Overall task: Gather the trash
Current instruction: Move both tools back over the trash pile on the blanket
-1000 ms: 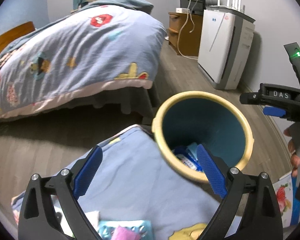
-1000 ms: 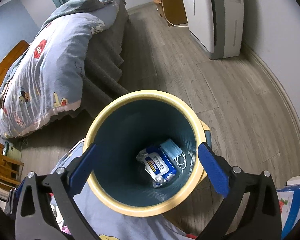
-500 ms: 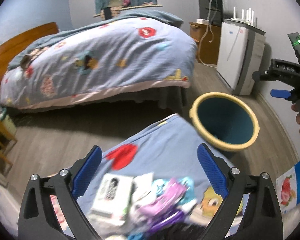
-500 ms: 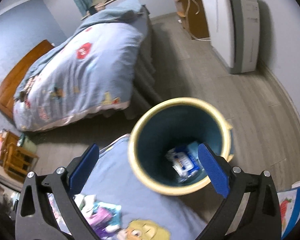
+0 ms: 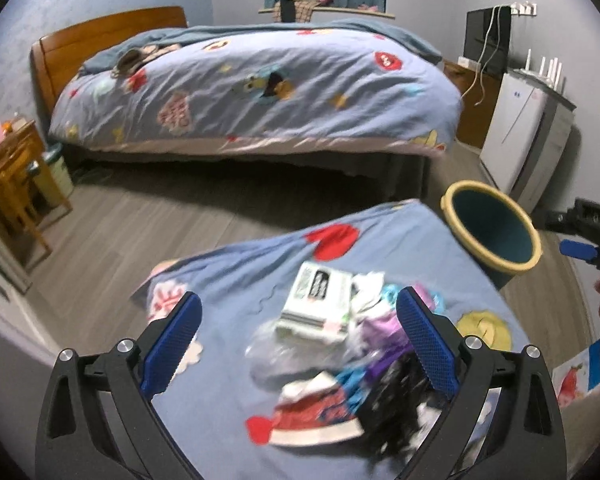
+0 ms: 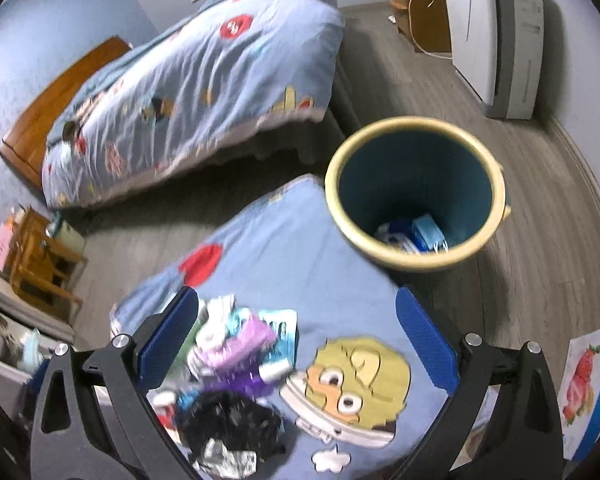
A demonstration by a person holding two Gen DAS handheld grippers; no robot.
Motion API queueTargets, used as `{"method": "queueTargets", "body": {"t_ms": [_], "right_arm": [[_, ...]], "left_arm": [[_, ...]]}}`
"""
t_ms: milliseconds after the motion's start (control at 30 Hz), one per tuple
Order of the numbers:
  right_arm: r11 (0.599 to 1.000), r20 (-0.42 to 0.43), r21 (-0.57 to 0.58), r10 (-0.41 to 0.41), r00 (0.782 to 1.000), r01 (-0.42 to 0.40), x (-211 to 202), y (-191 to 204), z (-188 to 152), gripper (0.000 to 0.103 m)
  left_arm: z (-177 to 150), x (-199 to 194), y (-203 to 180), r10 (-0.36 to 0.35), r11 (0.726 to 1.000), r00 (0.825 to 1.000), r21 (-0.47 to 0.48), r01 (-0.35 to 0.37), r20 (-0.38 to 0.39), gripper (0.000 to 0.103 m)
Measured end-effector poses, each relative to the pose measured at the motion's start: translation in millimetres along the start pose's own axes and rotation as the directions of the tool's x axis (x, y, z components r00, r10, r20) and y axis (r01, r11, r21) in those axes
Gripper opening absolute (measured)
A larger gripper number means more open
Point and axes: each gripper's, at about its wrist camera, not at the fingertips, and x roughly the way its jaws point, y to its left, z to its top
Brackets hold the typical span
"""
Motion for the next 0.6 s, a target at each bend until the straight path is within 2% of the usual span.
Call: {"method": "queueTargets", "body": {"t_ms": [233,400,533,600], "right_arm": [[0.997,-0.079,-0.081,-0.018,0.997,0.012,23,24,-51,0.097],[0.989,-0.141,-0.150,-0.042,0.989,0.020,38,35,-82,0.097],[0.987,-0.184,-0.161,-0.018,0.983,-0.012,48,40,-97,0.097],[0.984,-0.192,-0.171,0.019,0.981,-0.052,51,45,-102,0.097]], "left_arm": [[-12,8,26,0.038,0.998,0.998,-0.056,-0.041,-0.056,0.097],[-19,17,25,0.050,0.998,0.995,-0.022,-0.052,-0.092,0.097],[-22,26,23,0.065,0.998,0.990,0.000,-0.066,-0.129,0.097],[-22,29,23,0.065,0.998,0.988,-0.007,-0.067,-0.137,0.097]]}}
